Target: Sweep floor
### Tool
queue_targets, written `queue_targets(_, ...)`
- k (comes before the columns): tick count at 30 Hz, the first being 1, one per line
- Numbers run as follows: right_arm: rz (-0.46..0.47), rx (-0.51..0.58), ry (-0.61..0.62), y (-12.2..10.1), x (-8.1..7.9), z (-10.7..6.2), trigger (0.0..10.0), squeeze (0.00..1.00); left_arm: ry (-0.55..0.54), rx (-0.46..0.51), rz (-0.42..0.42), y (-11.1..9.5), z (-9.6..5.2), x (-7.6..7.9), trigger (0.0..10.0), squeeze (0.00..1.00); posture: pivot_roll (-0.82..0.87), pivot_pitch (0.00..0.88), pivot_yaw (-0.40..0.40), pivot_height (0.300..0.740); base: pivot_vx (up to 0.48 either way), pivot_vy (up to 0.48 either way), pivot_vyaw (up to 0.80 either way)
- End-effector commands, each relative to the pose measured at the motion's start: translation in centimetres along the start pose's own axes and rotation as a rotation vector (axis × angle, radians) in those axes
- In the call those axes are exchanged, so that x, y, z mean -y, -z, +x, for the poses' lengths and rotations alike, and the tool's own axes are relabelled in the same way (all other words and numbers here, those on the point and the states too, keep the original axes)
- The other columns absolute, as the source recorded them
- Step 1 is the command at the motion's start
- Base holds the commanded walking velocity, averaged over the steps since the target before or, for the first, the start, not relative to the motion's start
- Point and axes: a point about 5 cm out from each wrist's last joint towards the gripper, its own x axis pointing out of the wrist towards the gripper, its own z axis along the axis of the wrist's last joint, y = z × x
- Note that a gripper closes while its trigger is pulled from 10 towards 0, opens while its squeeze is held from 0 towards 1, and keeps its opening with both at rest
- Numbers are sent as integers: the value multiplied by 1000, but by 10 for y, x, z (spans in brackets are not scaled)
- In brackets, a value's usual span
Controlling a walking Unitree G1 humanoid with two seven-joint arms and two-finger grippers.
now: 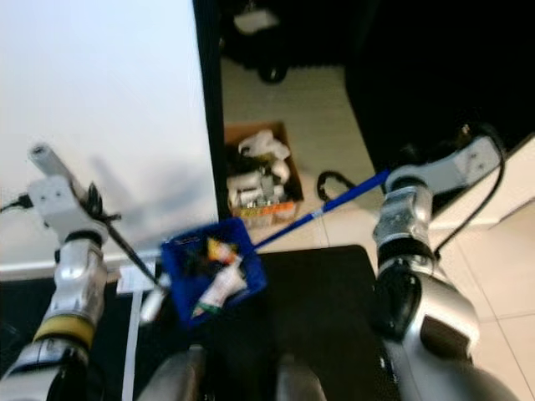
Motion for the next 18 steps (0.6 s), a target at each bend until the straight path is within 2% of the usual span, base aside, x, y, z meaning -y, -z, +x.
queue_targets(1,72,51,-9,-12,-8,5,10000,0,4,31,-16,-4,1,2,10000,0,45,38,-26,731,480,0,0)
queue_targets(5,74,50,-12,-13,-9,5,10000,0,3,29,-13,-4,0,1,10000,0,46,38,-29,731,459,0,0)
queue_targets(18,69,41,-12,-12,-9,6,10000,0,43,-3,-17,6,-9,5,10000,0,47,42,-33,731,0,0,0)
